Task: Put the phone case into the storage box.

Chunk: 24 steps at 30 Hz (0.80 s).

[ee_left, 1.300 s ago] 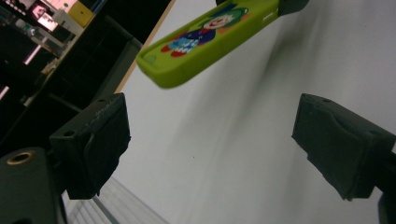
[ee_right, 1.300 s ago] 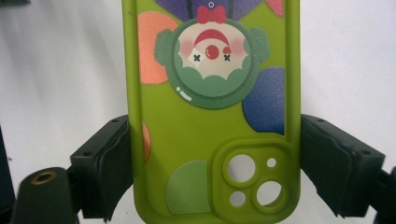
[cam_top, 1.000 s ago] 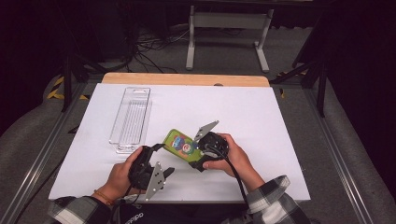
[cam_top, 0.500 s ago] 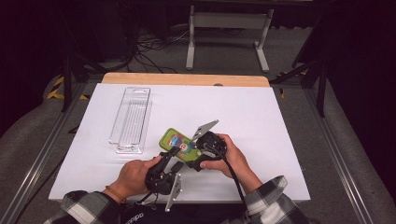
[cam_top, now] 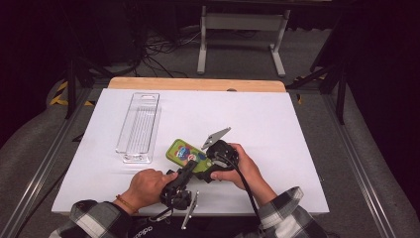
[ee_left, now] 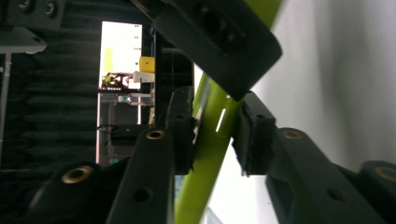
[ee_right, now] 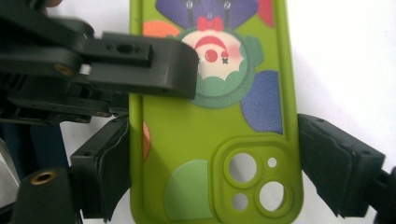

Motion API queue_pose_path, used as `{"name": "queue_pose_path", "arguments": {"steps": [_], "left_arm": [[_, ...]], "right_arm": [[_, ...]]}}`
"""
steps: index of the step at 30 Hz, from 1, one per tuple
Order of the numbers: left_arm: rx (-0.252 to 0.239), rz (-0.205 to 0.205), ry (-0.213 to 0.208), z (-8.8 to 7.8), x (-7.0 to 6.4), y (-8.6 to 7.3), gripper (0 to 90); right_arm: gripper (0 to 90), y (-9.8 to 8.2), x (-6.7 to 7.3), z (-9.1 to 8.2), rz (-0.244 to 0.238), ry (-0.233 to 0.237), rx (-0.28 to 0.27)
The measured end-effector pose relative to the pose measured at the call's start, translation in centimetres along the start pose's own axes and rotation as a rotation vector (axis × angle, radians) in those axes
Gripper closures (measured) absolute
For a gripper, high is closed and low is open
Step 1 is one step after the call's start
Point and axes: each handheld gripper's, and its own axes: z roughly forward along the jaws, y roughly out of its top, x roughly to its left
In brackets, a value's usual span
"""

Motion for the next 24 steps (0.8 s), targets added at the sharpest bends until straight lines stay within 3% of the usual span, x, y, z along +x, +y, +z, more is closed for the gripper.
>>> {"name": "queue_pose_path", "arguments": {"steps": [1,2,4,5,6,7,10,12,13,14,15,16,17,19,22,23,24], "left_arm": [[0.001,0.021,0.000,0.0,0.0,0.1,75.8],[0.001,0.005,0.003,0.1,-0.4,0.0,77.0],[-0.004,0.038,0.017,0.3,-0.3,0.1,77.3],[0.003,0.027,0.015,0.3,-0.4,0.1,77.4],[0.005,0.049,0.018,0.3,-0.3,0.1,77.5],[0.014,-0.005,0.012,0.3,-0.6,0.0,77.5],[0.010,0.019,0.017,0.3,-0.3,-0.1,77.6],[0.023,0.014,0.019,0.2,-0.2,-0.2,77.6],[0.019,-0.012,0.016,0.3,-0.3,-0.2,77.7],[0.026,0.003,0.022,0.3,-0.1,-0.3,77.7],[0.027,-0.032,0.017,0.3,-0.2,-0.4,77.7],[0.038,-0.009,0.019,0.2,0.1,-0.5,77.7],[0.040,-0.033,0.011,0.3,0.1,-0.6,77.7],[0.050,-0.042,0.012,0.2,0.7,-0.8,77.7],[0.032,-0.133,-0.017,0.1,1.3,-1.1,77.7],[0.032,-0.133,-0.017,0.1,1.3,-1.1,77.7],[0.019,-0.176,-0.030,0.1,1.8,-1.3,77.8]], "right_arm": [[16.2,0.0,0.0,0.0,0.002,0.002,-0.001],[16.2,0.0,0.0,0.0,0.005,-0.001,-0.002],[16.1,0.0,0.1,0.1,0.007,-0.006,0.004],[16.1,0.0,0.1,0.1,0.008,-0.008,0.002],[16.1,0.0,0.1,0.1,0.007,-0.011,-0.002],[16.0,0.0,0.1,0.1,0.006,-0.014,-0.006],[15.7,0.0,0.2,0.1,0.016,-0.012,-0.015],[15.3,0.0,0.1,0.0,0.020,-0.007,-0.026],[15.1,0.0,0.1,-0.1,0.021,-0.003,-0.031],[14.8,0.0,0.1,-0.1,0.020,-0.006,-0.042],[14.6,-0.1,0.0,-0.3,0.018,-0.006,-0.048],[14.5,-0.1,0.0,-0.4,0.017,-0.009,-0.057],[14.5,-0.2,0.0,-0.7,0.011,-0.015,-0.072],[14.6,-0.3,0.0,-1.2,-0.003,-0.026,-0.095],[14.8,-0.6,0.0,-2.3,-0.023,-0.031,-0.144],[14.8,-0.6,0.0,-2.3,-0.023,-0.031,-0.144],[14.7,-0.8,0.0,-3.2,-0.038,-0.038,-0.188]]}}
